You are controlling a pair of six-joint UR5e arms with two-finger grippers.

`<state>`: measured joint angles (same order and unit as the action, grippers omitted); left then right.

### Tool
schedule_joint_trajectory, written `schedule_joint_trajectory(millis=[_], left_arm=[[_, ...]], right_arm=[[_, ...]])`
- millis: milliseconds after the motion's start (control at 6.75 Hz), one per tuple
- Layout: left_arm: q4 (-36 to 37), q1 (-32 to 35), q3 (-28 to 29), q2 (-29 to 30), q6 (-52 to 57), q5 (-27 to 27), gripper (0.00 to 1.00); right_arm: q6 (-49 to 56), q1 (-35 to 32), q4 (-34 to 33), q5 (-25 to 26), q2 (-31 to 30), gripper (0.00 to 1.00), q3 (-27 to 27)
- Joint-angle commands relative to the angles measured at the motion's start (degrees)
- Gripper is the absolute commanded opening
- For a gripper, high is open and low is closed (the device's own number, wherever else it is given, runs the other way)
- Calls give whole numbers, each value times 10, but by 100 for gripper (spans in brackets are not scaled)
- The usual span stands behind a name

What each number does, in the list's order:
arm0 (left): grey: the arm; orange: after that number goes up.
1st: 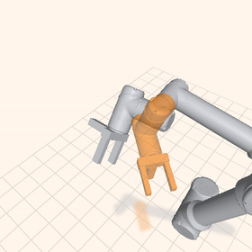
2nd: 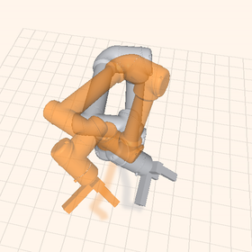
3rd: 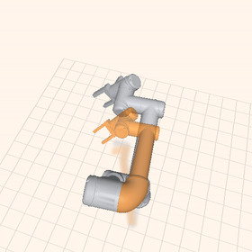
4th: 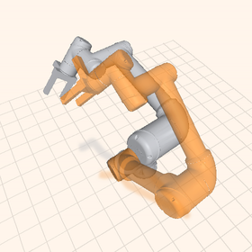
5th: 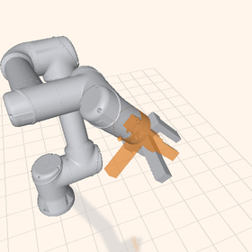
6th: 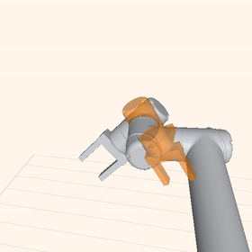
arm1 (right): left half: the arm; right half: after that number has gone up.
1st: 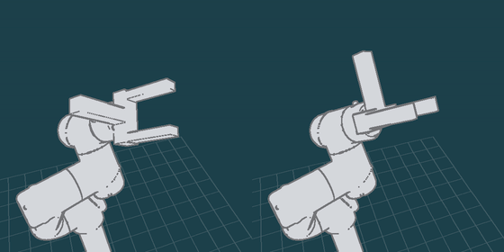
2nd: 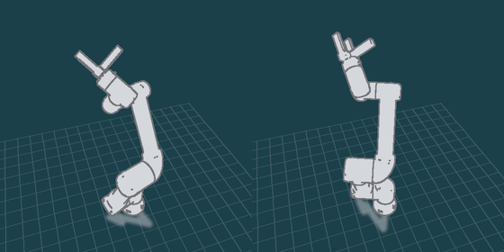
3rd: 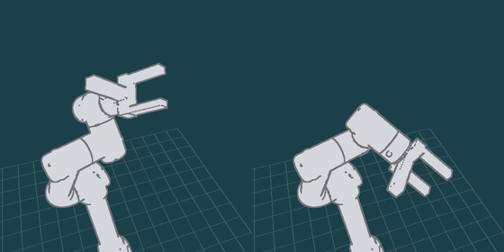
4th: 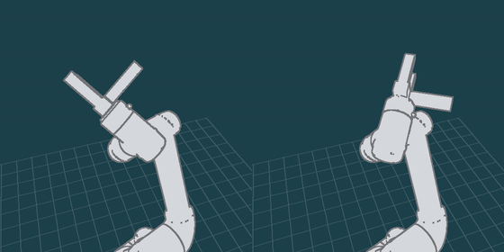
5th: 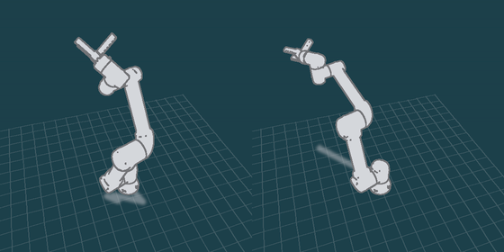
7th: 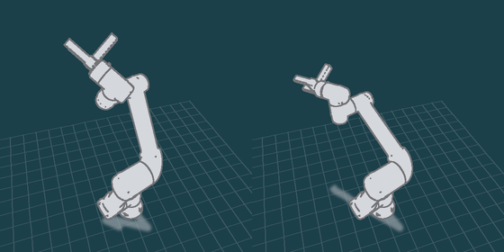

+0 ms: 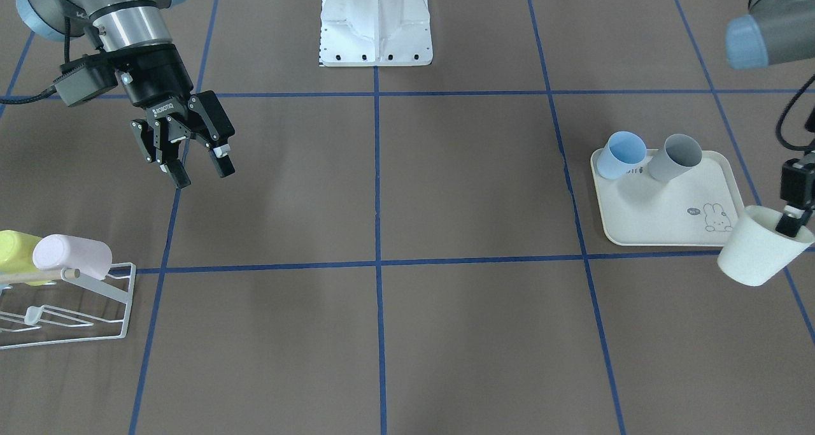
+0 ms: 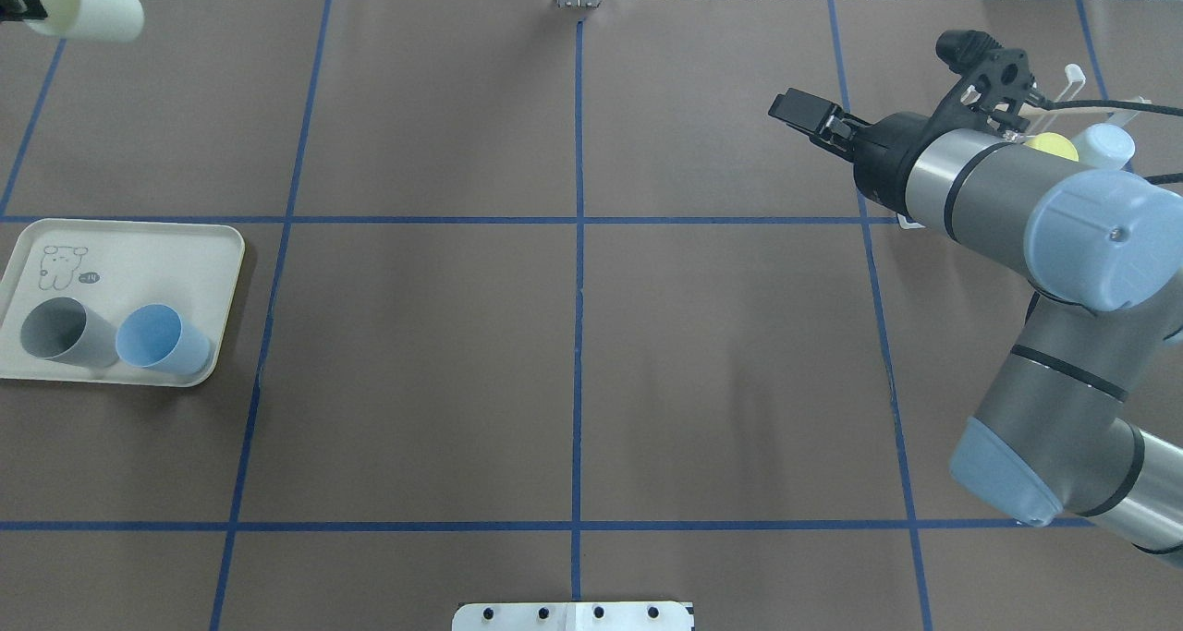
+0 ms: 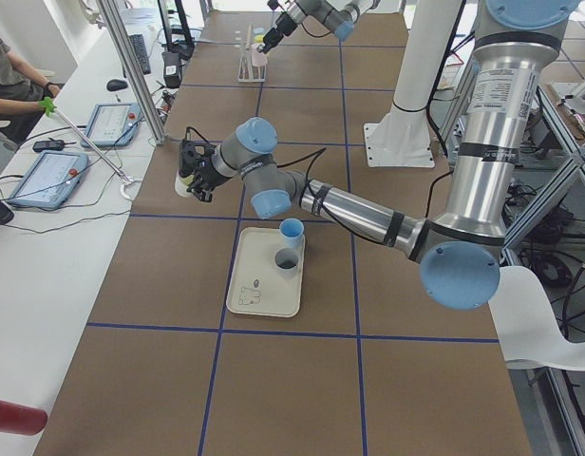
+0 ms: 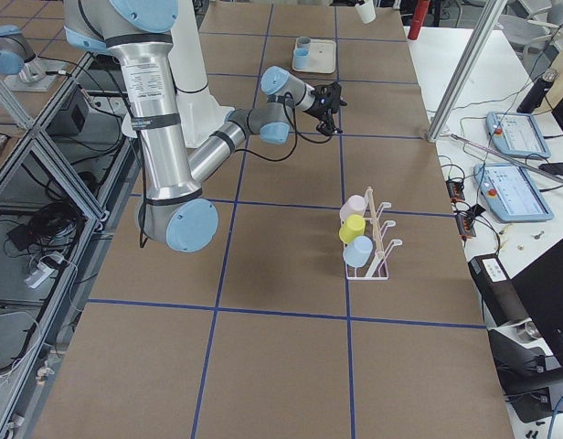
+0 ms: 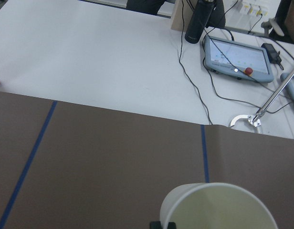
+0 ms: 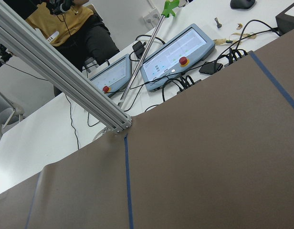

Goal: Transfer IKEA cup to right arm and place on rack

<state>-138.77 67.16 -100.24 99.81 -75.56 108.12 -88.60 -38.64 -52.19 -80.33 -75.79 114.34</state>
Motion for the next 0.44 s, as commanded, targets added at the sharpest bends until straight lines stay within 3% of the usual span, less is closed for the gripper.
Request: schedule_joint_trajectory(millis=[0,148,296], left_arm=[[-97,-95,-1,24,-232,-71,0],[-150,-139,-1,34,-330,-120,0],[-156,-175,0,70,-424,-150,0]], right_arm=[[-61,5,7,0,30,100,-9],[-99,10,41,1,44,100,-24],[-131,11,114,1,45,100,-49]])
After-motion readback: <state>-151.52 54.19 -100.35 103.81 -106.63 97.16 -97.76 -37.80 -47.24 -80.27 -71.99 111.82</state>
